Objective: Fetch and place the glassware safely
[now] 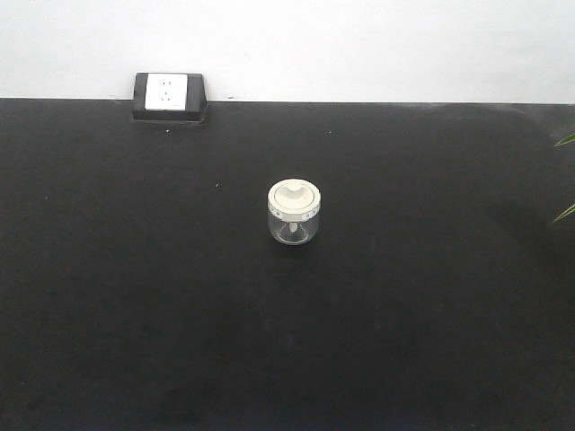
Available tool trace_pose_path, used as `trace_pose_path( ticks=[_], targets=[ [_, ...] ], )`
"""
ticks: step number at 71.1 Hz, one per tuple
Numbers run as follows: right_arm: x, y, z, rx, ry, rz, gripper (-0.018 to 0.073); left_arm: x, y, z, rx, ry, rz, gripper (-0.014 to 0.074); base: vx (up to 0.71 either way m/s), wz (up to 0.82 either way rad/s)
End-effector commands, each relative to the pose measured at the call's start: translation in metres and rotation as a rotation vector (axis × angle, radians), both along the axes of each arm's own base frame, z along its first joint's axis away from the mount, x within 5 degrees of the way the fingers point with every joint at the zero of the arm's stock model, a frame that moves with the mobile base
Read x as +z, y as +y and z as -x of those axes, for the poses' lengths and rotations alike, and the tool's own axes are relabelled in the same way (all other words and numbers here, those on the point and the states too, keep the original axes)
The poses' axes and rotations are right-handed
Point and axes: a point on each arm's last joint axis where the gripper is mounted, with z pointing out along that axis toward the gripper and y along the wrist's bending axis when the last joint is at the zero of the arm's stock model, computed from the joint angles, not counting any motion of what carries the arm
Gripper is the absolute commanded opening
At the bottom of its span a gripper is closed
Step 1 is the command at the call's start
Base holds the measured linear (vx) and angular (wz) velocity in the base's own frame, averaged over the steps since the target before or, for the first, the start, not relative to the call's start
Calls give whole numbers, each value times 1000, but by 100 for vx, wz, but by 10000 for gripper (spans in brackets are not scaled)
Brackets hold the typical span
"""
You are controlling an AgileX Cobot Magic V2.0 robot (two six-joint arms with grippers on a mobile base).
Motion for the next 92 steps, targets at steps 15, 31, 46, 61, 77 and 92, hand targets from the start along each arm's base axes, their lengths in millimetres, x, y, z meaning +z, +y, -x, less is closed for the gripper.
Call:
trace_pose_path(
  ticks=[15,31,46,61,77,92],
  targets=[
    [16,0,0,-5,-95,8,-3,-3,1,-1,9,-52,15,-7,0,0],
    [16,0,1,-5,-103,8,-3,-3,1,-1,9,-51,15,-7,0,0],
    [16,0,1,-6,-110,8,-3,-3,1,-1,9,-51,15,-7,0,0],
    [-15,1,-12,2,-96,-2,-3,-3,1,-1,9,-51,15,-7,0,0],
    [-47,2,-15,9,-83,-18,-3,-3,1,-1,9,-51,15,-7,0,0],
    [-79,-3,-12,-67,-66,-49,-3,-3,1,-1,9,-51,15,-7,0,0]
  ],
)
